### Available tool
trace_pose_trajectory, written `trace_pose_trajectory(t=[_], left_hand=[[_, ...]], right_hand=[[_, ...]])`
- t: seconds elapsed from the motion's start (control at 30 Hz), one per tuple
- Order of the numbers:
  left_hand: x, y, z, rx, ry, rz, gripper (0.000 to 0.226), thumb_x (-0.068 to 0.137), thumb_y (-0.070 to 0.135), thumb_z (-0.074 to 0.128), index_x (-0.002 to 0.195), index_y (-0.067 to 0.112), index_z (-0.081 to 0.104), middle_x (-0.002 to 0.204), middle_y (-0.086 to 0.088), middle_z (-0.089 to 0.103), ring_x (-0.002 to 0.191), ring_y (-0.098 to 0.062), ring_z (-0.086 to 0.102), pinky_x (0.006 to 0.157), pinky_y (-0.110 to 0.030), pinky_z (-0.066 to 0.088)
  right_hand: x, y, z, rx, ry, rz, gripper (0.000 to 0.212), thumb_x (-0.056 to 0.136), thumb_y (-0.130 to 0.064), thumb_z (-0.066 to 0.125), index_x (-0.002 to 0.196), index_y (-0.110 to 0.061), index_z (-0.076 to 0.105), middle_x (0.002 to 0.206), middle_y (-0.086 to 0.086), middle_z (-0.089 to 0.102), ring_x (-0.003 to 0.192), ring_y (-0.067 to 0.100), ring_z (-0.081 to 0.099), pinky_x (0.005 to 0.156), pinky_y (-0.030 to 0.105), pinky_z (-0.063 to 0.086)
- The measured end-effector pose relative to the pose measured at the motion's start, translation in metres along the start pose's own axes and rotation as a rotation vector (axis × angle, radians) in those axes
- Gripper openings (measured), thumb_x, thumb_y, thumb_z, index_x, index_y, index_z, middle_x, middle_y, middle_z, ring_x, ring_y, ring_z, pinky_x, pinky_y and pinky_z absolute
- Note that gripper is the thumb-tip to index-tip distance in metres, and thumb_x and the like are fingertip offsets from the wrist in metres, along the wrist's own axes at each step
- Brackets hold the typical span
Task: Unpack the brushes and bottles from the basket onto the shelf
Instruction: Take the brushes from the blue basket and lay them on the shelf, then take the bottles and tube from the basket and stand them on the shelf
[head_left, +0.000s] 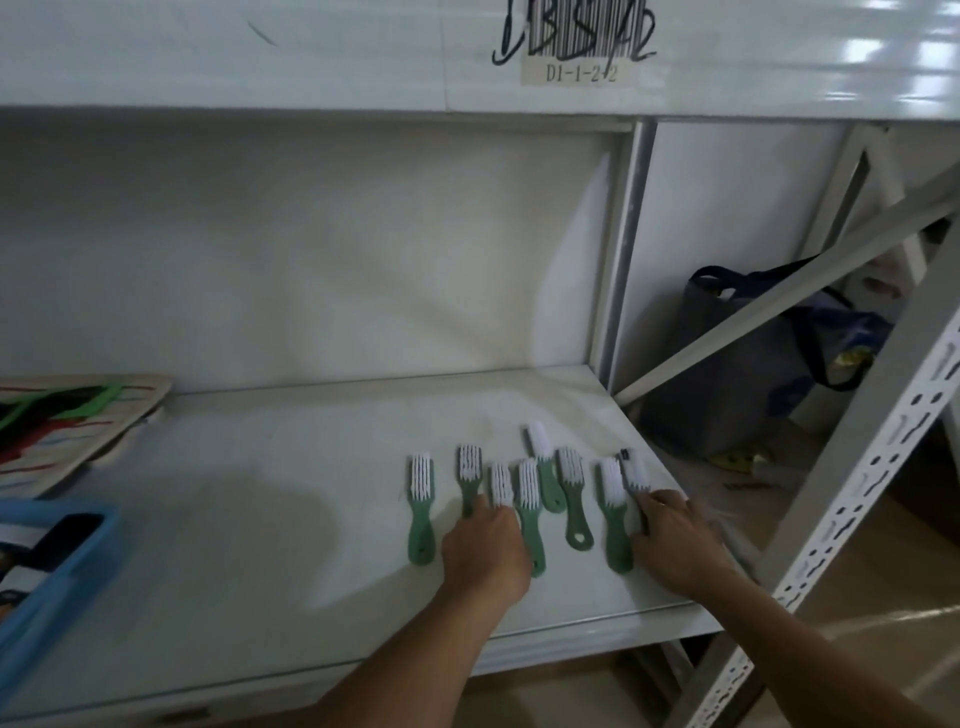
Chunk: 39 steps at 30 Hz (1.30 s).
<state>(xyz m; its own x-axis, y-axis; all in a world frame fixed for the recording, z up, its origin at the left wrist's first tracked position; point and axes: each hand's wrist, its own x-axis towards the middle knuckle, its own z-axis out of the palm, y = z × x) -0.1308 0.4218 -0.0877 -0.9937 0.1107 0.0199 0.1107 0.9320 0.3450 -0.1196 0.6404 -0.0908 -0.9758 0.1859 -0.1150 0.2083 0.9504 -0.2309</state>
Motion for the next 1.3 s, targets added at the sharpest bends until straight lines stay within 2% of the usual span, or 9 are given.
trace_pose_trajectory(t=[0.23,0.4,0.5,0.7,0.87,1.0,1.07,1.13,1.3], left_hand=[[-0.047,-0.04,-0.014,-0.11,0.091,0.045,0.024,0.094,0.034,0.045,0.105,0.025,0.064,0.116,0.004,0.056,0.097,-0.024,0.064,0.083,-0.039,0.054],[-0.1,-0.135,-0.073,-0.158,0.198,-0.082,0.02,0.089,0.038,0.047,0.094,0.03,0.065,0.095,0.014,0.064,0.084,-0.011,0.064,0.079,-0.035,0.054],[-0.124,-0.207,-0.124,-0.196,0.29,-0.222,0.016,0.091,0.037,0.052,0.088,0.032,0.066,0.084,0.016,0.067,0.074,-0.003,0.062,0.07,-0.032,0.054],[-0.149,-0.347,-0.195,-0.121,0.387,-0.492,0.025,0.097,0.028,0.048,0.076,0.026,0.062,0.073,0.004,0.063,0.064,-0.014,0.059,0.058,-0.037,0.049],[-0.145,-0.402,-0.216,0.033,0.27,-0.6,0.022,0.097,0.017,0.045,0.1,0.021,0.067,0.093,-0.004,0.069,0.079,-0.022,0.062,0.064,-0.036,0.047],[-0.13,-0.416,-0.219,-0.109,0.096,-0.704,0.028,0.093,0.007,0.05,0.065,0.011,0.05,0.07,-0.006,0.053,0.068,-0.022,0.054,0.059,-0.035,0.041],[-0.124,-0.423,-0.217,-0.15,-0.041,-0.731,0.013,0.094,0.011,0.053,0.087,0.005,0.062,0.089,-0.011,0.064,0.083,-0.024,0.062,0.071,-0.038,0.051],[-0.119,-0.426,-0.212,-0.132,-0.15,-0.732,0.031,0.095,0.017,0.055,0.121,0.0,0.056,0.114,-0.014,0.064,0.106,-0.026,0.062,0.085,-0.034,0.051],[-0.114,-0.437,-0.203,-0.094,-0.139,-0.716,0.034,0.088,0.025,0.063,0.113,0.001,0.061,0.112,-0.014,0.066,0.103,-0.029,0.063,0.088,-0.036,0.054]], right_hand=[[-0.009,-0.02,-0.012,0.145,0.169,0.007,0.036,0.091,-0.019,0.051,0.127,-0.018,0.054,0.13,0.011,0.054,0.117,0.03,0.051,0.098,0.051,0.046],[-0.017,-0.108,-0.011,0.251,0.355,-0.152,0.031,0.089,-0.014,0.06,0.12,-0.018,0.06,0.127,0.014,0.053,0.116,0.031,0.049,0.097,0.046,0.044],[-0.027,-0.182,-0.002,0.363,0.339,-0.33,0.031,0.085,-0.006,0.063,0.115,-0.013,0.065,0.12,0.014,0.057,0.107,0.034,0.057,0.095,0.043,0.047],[-0.059,-0.318,0.02,0.474,0.19,-0.63,0.032,0.087,-0.006,0.06,0.118,-0.012,0.066,0.116,0.008,0.061,0.103,0.026,0.06,0.091,0.031,0.048],[-0.081,-0.417,0.039,0.485,0.027,-0.765,0.031,0.087,-0.011,0.059,0.117,-0.013,0.065,0.113,0.006,0.068,0.098,0.022,0.063,0.086,0.027,0.048],[-0.089,-0.481,0.058,0.343,-0.122,-0.835,0.039,0.089,-0.02,0.058,0.127,-0.008,0.055,0.12,0.014,0.063,0.112,0.03,0.055,0.091,0.034,0.048],[-0.086,-0.506,0.066,0.192,-0.149,-0.863,0.051,0.088,-0.028,0.061,0.132,-0.007,0.049,0.123,0.016,0.058,0.116,0.034,0.049,0.093,0.039,0.048],[-0.078,-0.521,0.069,0.015,-0.191,-0.878,0.068,0.083,-0.044,0.066,0.137,-0.01,0.043,0.128,0.015,0.052,0.12,0.035,0.044,0.096,0.042,0.045],[-0.065,-0.547,0.075,-0.337,-0.188,-0.922,0.072,0.07,-0.067,0.068,0.121,-0.017,0.057,0.13,0.013,0.04,0.119,0.034,0.035,0.093,0.046,0.038]])
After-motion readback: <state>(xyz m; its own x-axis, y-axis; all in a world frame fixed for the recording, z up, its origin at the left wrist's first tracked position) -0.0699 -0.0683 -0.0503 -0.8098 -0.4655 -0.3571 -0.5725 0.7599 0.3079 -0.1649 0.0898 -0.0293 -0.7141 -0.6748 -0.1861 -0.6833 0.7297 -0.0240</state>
